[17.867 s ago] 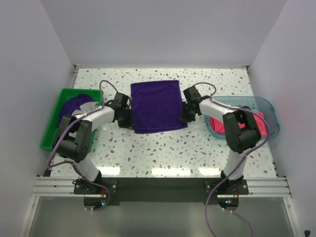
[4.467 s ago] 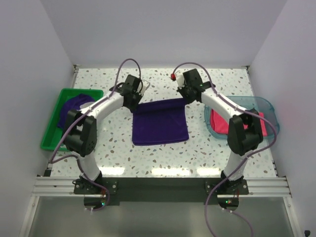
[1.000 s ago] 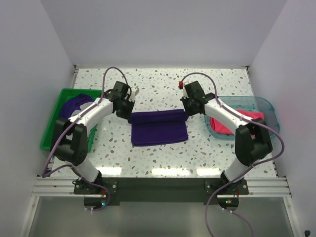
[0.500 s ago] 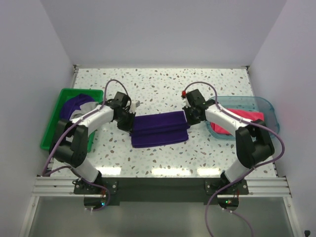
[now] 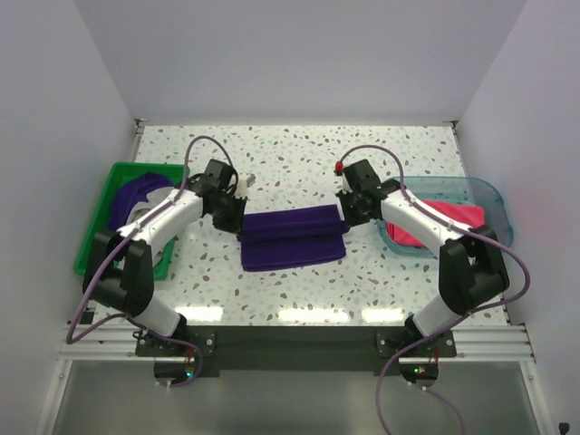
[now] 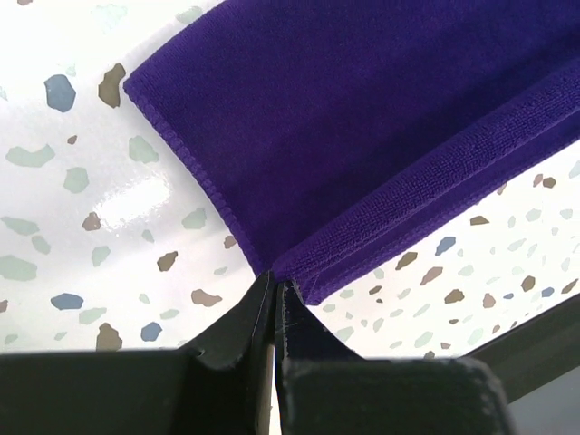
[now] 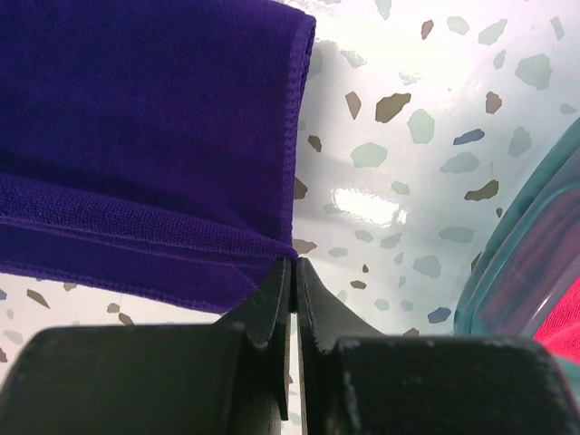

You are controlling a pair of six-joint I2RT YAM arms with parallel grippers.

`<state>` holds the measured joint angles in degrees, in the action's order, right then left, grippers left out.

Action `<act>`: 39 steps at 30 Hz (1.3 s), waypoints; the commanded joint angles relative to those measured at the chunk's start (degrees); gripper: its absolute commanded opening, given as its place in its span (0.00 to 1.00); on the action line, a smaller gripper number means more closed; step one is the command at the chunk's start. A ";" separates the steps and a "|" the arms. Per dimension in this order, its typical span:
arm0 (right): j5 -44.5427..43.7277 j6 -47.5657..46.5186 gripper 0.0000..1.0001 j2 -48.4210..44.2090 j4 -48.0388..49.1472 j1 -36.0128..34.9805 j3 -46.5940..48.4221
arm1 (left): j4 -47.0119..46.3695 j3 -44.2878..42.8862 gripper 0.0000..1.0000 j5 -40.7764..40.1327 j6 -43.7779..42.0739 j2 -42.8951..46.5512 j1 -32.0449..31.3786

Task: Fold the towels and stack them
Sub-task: Fold the towel

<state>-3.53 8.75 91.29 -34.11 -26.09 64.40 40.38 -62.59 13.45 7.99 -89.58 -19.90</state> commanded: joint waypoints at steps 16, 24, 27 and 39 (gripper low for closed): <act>4.57 2.06 0.01 3.29 0.36 -0.19 -3.49 | -2.94 8.53 0.32 6.67 1.94 -1.74 0.04; 11.43 4.07 0.28 -5.65 -4.30 -1.69 -7.79 | -0.66 11.08 0.57 7.29 3.96 7.82 -0.05; 14.42 4.95 0.32 -10.58 -6.14 -2.04 -9.64 | -0.39 11.79 0.59 7.90 5.37 11.43 -0.05; 7.57 11.45 0.32 -10.00 2.53 -2.04 -2.44 | -5.40 0.98 0.56 11.86 9.33 7.24 -4.43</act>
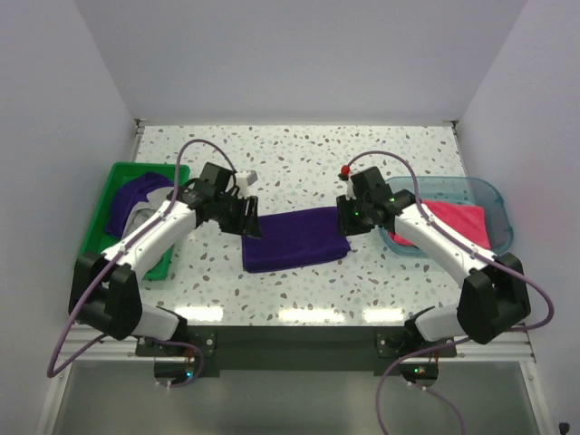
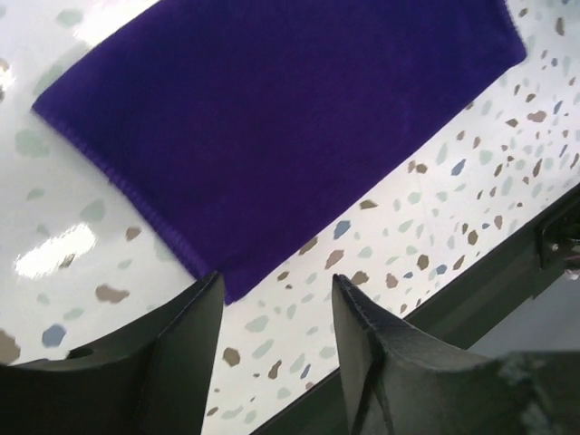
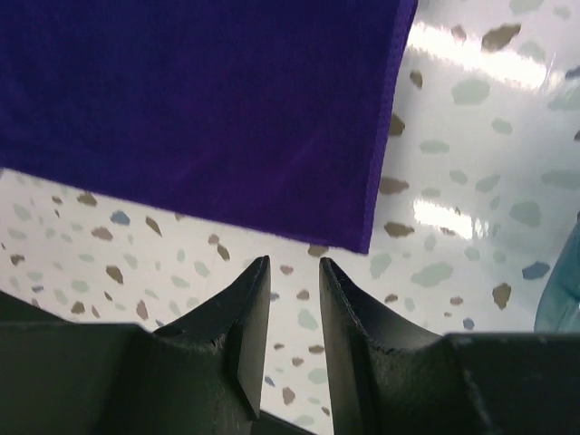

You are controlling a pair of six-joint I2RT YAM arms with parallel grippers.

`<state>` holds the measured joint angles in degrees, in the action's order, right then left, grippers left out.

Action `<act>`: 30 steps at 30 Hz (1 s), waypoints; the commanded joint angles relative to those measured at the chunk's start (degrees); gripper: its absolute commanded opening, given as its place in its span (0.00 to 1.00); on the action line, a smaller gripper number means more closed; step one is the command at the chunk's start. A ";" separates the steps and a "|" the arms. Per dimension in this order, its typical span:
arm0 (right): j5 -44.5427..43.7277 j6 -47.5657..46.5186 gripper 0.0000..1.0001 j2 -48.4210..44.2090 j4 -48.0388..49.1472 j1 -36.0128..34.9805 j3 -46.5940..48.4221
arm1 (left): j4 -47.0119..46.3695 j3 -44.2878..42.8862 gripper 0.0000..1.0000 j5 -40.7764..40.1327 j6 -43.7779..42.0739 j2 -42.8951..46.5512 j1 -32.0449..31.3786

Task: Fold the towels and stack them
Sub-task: Fold the towel

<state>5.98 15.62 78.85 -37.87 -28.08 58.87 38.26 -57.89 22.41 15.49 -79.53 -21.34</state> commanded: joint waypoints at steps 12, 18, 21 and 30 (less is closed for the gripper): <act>-0.79 11.45 0.32 9.48 19.57 -0.14 -9.81 | -13.46 13.92 0.27 -1.67 4.46 -7.93 -6.78; -4.48 14.79 0.32 7.03 22.75 -0.14 -18.26 | -17.34 19.47 0.21 -5.00 7.71 -8.28 -6.61; -6.67 15.23 0.32 5.27 22.05 -0.14 -21.25 | -17.25 20.88 0.19 -7.64 8.95 -7.49 -5.91; -5.20 18.05 0.33 -2.47 22.57 -0.14 -28.72 | -16.20 20.19 0.17 -10.54 8.77 -7.04 3.67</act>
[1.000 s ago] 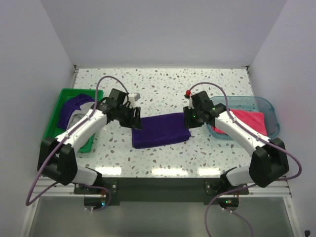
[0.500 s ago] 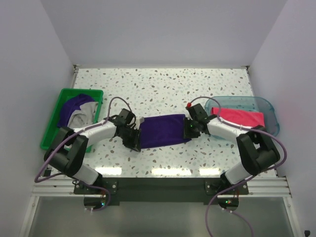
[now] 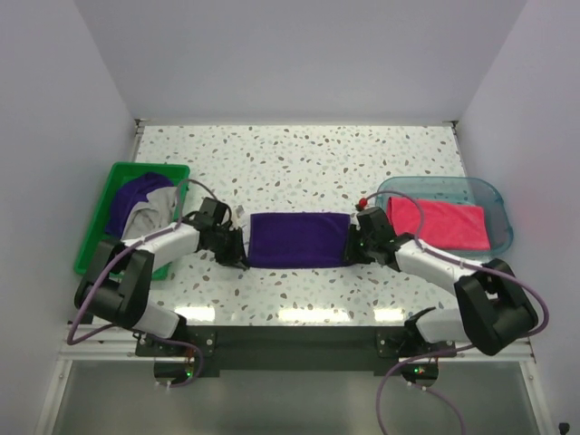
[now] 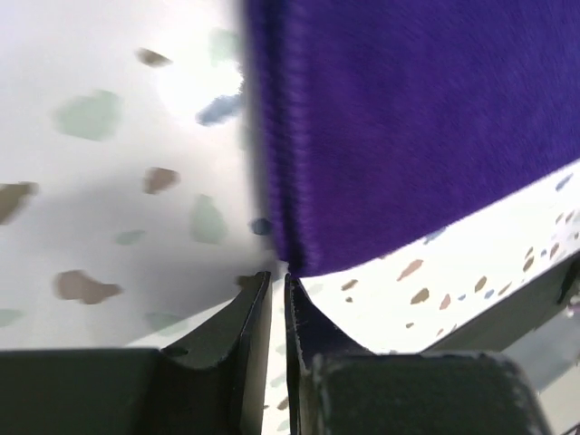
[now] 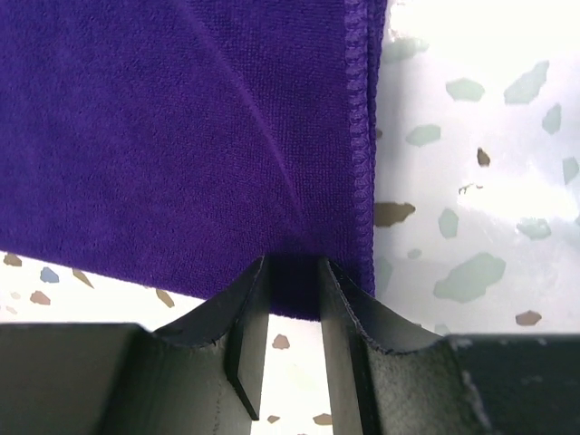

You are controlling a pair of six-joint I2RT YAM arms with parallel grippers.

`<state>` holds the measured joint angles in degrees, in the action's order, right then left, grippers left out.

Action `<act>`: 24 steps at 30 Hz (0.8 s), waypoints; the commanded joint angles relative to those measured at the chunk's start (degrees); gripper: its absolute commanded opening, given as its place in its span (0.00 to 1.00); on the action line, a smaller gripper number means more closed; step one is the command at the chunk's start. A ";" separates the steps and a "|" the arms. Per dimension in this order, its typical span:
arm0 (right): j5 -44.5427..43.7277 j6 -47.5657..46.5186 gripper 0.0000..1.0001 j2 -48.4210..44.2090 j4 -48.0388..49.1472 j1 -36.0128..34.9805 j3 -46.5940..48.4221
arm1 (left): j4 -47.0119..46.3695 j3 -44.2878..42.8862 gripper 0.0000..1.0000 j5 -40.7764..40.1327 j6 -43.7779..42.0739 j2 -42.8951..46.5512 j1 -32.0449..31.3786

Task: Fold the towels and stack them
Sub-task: Fold the towel

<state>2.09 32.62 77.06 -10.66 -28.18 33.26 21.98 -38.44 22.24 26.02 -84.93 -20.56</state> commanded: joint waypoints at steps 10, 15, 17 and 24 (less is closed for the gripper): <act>-4.10 -4.14 0.45 -12.19 -14.91 -0.12 4.09 | 5.44 -7.70 0.33 -13.36 -2.29 4.14 2.37; -8.15 -6.16 0.45 -13.86 -18.96 -0.03 7.43 | 10.10 -14.54 0.48 -17.83 0.87 10.48 -4.65; -8.24 -6.08 0.44 -13.60 -19.66 0.06 8.14 | 9.67 -16.83 0.48 -18.37 3.23 9.96 -8.42; -9.20 -3.44 0.55 -12.63 -20.55 0.24 9.72 | 4.22 -17.38 0.48 -16.96 4.31 0.82 -12.93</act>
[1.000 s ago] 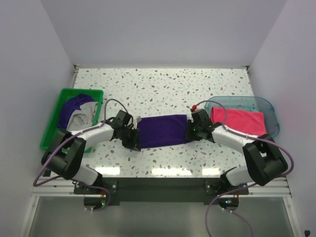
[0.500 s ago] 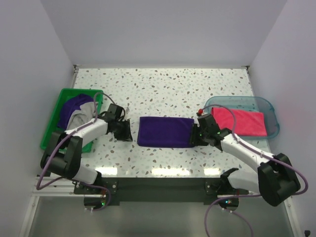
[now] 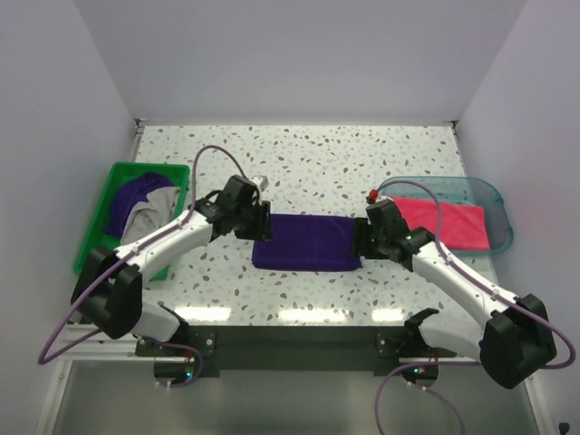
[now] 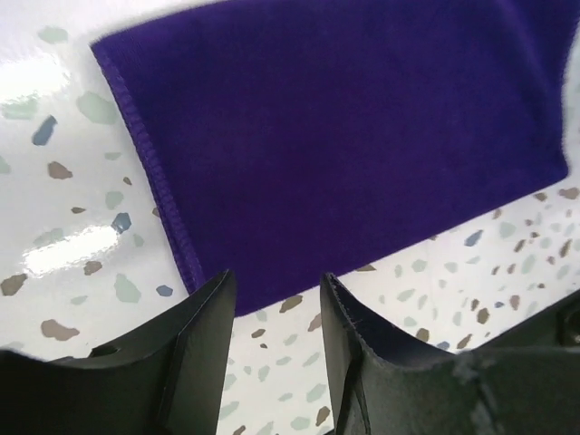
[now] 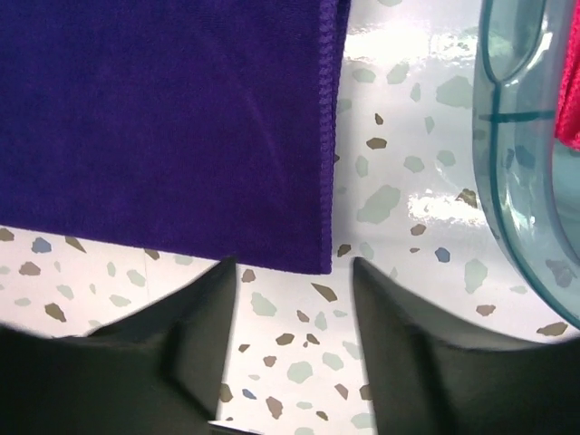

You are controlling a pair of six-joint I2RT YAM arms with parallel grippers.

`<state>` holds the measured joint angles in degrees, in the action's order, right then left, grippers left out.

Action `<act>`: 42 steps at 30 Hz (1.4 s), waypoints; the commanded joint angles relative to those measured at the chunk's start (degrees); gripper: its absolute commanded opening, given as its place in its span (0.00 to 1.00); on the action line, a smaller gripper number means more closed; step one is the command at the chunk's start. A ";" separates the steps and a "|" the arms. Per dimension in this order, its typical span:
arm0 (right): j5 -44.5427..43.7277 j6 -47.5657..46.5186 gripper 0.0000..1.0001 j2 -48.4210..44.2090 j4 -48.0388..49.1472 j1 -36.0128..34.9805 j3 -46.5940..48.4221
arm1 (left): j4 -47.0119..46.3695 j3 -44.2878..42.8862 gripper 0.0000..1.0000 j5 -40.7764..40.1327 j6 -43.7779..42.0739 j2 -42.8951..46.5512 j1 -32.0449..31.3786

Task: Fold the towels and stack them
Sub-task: Fold the towel

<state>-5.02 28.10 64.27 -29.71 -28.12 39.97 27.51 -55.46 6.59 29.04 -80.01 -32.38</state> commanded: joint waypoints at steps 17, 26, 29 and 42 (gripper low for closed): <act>4.84 0.64 0.44 8.67 6.58 0.52 8.54 | -4.22 14.49 0.43 -9.75 -0.47 -6.83 -0.40; 8.18 1.52 0.28 26.49 14.41 0.52 17.77 | -2.11 18.55 0.43 -10.37 -3.98 -0.85 8.03; 8.18 2.05 0.23 30.89 16.17 0.52 18.75 | -1.58 18.20 0.43 -10.63 -4.25 -0.41 8.82; 5.10 -2.25 0.23 30.84 11.35 3.42 20.59 | 1.66 15.83 0.49 -13.97 -4.43 3.79 8.74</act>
<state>2.50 28.69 99.24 -15.94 -25.65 57.63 22.28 -38.76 -1.78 26.59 -79.11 -24.27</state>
